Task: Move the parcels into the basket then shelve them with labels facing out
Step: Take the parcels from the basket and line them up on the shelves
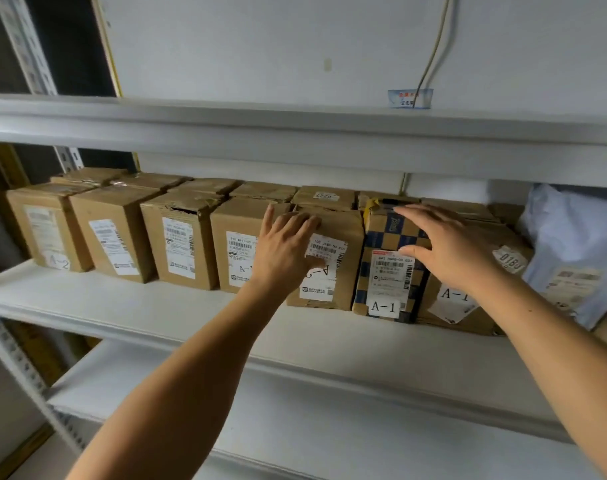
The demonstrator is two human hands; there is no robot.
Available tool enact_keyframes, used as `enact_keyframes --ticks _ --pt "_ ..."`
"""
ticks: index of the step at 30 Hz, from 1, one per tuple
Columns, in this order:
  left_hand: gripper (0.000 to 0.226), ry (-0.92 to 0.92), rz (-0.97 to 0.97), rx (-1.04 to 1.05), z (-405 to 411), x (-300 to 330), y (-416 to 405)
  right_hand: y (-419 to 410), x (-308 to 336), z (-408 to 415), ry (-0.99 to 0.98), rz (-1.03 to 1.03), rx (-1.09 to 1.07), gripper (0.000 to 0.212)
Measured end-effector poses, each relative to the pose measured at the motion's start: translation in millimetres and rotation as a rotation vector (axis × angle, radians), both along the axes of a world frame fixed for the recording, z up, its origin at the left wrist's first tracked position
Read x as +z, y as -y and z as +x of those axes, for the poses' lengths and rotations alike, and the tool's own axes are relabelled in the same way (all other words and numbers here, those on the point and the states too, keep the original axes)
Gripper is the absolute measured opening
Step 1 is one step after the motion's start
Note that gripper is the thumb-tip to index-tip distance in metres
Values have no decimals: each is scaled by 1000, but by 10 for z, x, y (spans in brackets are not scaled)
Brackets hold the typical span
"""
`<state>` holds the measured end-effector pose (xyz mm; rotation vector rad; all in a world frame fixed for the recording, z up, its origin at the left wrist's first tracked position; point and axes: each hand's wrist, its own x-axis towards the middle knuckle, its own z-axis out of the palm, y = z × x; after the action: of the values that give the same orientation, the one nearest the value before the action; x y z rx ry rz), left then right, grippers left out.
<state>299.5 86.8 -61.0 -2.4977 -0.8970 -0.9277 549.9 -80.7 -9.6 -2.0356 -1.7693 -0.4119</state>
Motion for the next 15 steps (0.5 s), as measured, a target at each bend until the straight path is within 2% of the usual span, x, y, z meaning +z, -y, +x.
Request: enact_keyframes --ticks 2,4,6,8,11,15 --pt "91 -37 0 -28 -82 71 -6 0 53 -71 -14 -16 -32 81" --pt "104 -46 -15 -25 -239 151 -61 -49 127 -245 14 69 -43 84" --pt "115 -41 -40 53 -490 186 -181 -153 171 -533 105 185 28 78" --pt "119 -39 -94 127 -773 175 -365 -303 161 -870 151 173 96 72" --pt "101 -71 -142 98 -1052 181 -601 -643 53 -1244 147 54 144 71" --pt "66 29 -64 -61 -1124 158 -746 -898 -29 -1455 20 -48 53 69"
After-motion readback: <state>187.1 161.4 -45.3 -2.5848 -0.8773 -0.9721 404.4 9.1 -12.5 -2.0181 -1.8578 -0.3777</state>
